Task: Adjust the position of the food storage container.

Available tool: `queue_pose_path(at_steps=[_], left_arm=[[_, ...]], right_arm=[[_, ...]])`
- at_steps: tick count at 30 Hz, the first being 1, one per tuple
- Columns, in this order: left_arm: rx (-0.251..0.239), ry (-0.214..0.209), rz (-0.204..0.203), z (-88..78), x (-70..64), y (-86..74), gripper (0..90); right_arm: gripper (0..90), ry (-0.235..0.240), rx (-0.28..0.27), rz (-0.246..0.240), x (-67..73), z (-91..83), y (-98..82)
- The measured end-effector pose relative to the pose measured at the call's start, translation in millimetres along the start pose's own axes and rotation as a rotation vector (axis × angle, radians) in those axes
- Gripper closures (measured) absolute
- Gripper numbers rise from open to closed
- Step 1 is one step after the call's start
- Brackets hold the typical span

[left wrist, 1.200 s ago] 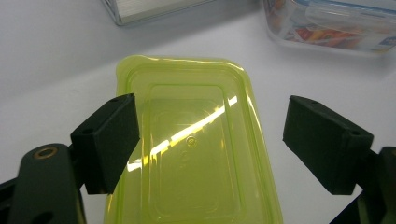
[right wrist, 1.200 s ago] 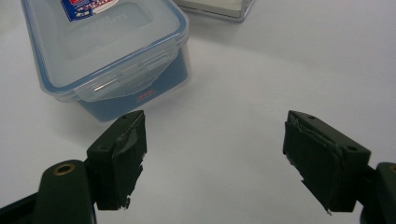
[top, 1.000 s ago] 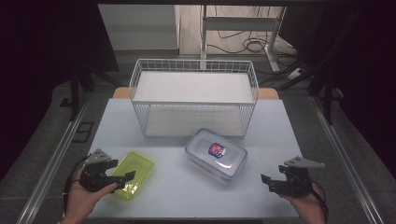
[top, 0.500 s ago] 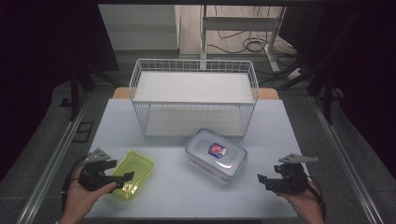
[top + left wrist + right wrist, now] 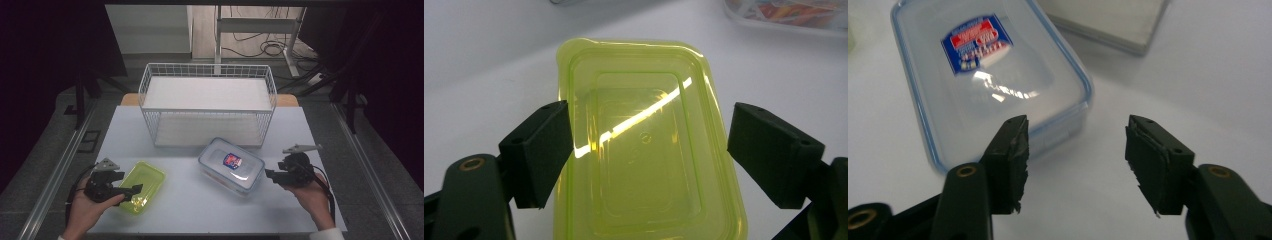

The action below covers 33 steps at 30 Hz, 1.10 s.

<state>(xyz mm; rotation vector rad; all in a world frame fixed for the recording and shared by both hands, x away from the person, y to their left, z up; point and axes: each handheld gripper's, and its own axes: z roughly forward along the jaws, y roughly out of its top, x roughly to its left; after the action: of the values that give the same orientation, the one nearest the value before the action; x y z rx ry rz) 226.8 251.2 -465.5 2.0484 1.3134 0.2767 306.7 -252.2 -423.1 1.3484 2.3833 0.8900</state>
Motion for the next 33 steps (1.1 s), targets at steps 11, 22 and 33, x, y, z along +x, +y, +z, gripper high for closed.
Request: queue_pose_path(at_steps=[11,22,33], left_arm=[[0.020,-0.007,0.012,3.9,-2.3,-2.0,17.7],[0.035,-0.005,0.017,7.6,-0.9,-4.2,17.7],[0.050,0.005,0.041,11.8,-2.7,-4.3,17.8]], right_arm=[[59.4,-0.008,0.063,-0.063,11.8,51.1,60.2],[88.8,-0.078,0.101,-0.225,24.6,95.3,97.7],[89.1,-0.095,0.161,-0.341,35.1,127.9,102.9]])
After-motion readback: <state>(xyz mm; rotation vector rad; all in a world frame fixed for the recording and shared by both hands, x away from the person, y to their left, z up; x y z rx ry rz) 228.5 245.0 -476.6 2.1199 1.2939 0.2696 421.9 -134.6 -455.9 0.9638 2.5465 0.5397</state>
